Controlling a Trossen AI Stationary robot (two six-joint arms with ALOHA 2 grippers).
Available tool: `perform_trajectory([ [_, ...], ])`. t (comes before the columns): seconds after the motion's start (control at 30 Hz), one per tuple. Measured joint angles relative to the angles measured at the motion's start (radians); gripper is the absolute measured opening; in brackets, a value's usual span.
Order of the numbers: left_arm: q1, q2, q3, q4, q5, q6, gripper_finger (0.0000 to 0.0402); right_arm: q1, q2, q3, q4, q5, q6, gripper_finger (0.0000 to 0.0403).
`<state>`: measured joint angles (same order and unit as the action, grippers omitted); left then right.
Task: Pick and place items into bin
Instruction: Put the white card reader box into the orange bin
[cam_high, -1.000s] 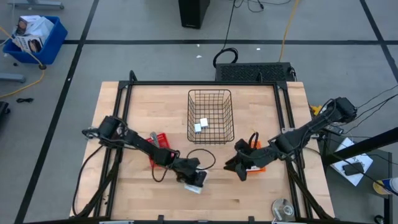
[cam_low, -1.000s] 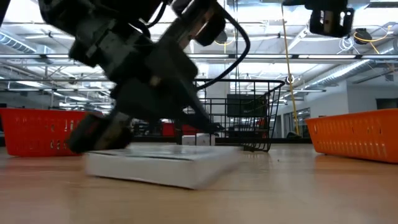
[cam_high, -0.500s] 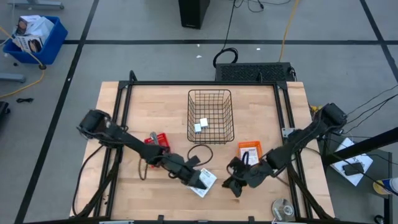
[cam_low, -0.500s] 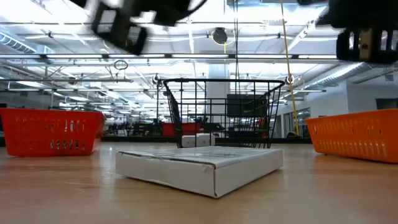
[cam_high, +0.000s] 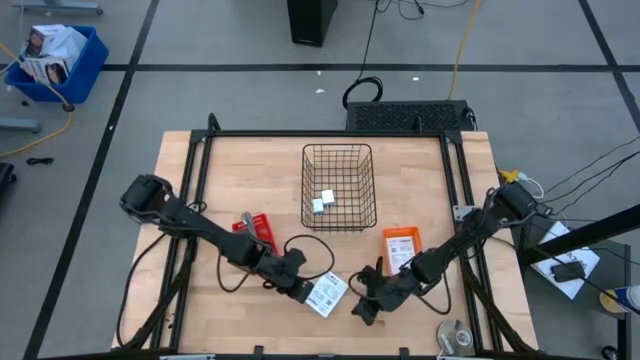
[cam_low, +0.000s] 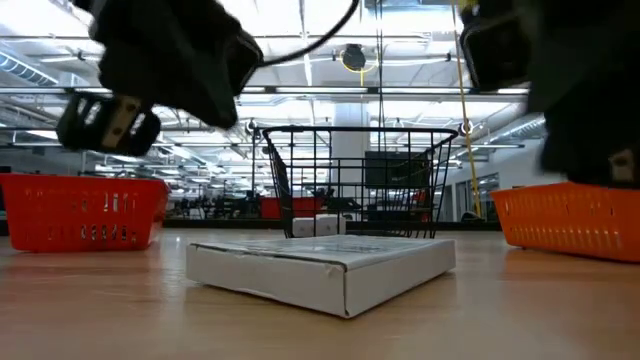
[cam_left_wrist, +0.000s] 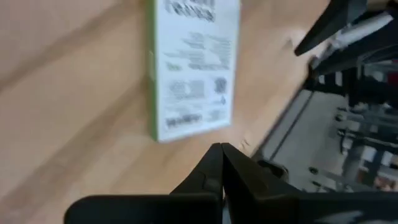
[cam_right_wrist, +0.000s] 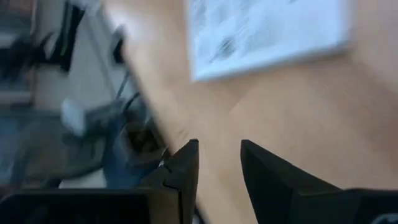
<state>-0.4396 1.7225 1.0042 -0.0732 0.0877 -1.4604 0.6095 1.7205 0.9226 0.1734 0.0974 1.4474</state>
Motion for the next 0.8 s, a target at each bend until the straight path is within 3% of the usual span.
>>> perform_trajectory([
  [0.17, 0.005, 0.065, 0.000, -0.024, -0.008, -0.006, 0.0006, -0.007, 0.024, 0.000, -0.004, 0.087, 0.071, 0.0090],
  [0.37, 0.006, 0.150, 0.000, 0.008, 0.012, -0.011, 0.0005, -0.031, 0.030, 0.000, -0.027, 0.087, 0.082, 0.0069],
  [0.63, -0.001, 0.148, 0.002, 0.050, -0.010, -0.042, 0.0003, -0.035, 0.031, 0.000, -0.135, 0.083, 0.125, 0.0052],
  [0.8, 0.006, 0.158, 0.001, 0.056, -0.006, -0.045, 0.0005, -0.042, 0.031, 0.000, -0.145, 0.081, 0.125, 0.0012],
])
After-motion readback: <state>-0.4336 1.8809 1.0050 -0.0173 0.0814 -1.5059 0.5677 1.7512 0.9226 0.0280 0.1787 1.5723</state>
